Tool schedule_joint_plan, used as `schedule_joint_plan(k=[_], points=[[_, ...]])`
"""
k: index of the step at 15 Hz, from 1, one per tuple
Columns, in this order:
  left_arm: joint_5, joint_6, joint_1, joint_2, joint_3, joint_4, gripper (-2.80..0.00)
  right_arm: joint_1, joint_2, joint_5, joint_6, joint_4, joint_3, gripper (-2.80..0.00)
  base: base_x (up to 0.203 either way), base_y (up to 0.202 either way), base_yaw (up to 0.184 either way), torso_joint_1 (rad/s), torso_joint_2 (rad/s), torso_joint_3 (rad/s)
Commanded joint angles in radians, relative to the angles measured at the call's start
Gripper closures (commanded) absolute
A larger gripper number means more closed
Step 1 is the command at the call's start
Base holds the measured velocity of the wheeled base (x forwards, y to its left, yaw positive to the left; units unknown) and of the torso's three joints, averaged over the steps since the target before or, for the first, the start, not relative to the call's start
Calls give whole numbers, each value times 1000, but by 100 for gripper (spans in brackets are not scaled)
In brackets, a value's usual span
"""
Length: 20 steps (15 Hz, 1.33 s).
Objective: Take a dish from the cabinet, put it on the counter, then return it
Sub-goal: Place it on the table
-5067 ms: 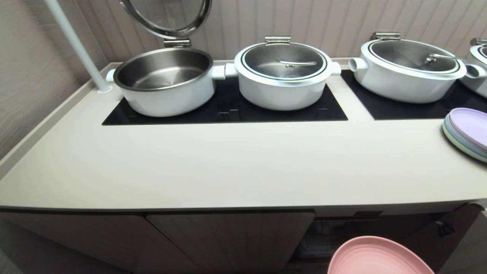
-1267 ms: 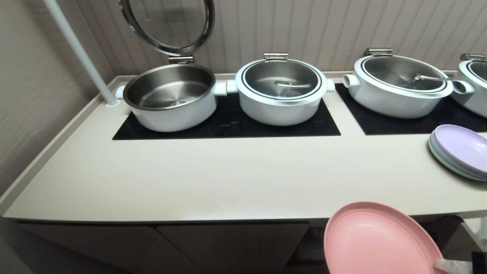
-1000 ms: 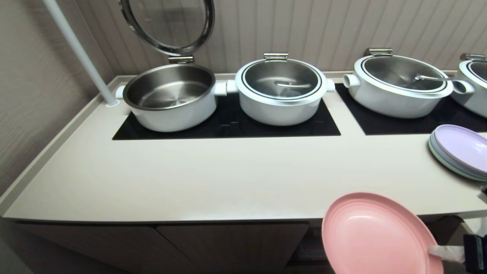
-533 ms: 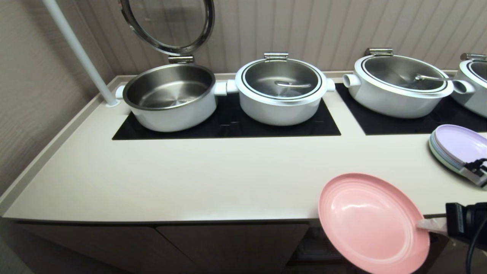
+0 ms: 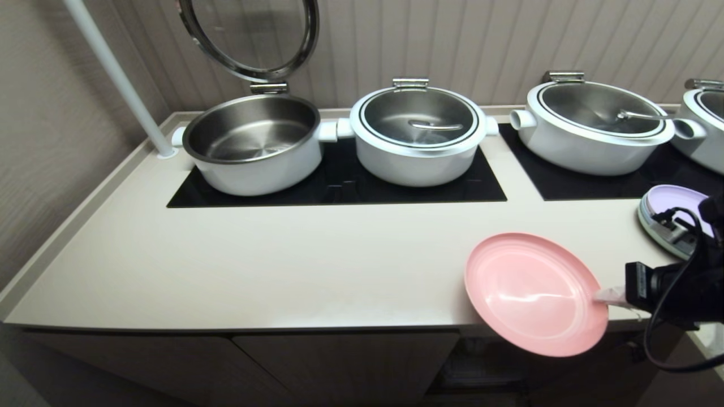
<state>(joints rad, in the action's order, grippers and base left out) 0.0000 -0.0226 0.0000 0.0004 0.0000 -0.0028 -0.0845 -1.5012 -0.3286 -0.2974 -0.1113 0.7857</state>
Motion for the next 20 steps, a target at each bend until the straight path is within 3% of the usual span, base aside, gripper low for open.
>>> schedule_joint_plan(k=[1, 8, 20], points=[[0, 0, 0, 0, 0, 0, 0, 0, -83, 5, -19, 22, 27, 0, 0, 0, 0, 0, 0, 0], [0, 0, 0, 0, 0, 0, 0, 0, -191, 12, -77, 16, 171, 0, 0, 0, 0, 0, 0, 0], [0, 0, 0, 0, 0, 0, 0, 2, -282, 66, -134, 25, 237, 0, 0, 0, 0, 0, 0, 0]])
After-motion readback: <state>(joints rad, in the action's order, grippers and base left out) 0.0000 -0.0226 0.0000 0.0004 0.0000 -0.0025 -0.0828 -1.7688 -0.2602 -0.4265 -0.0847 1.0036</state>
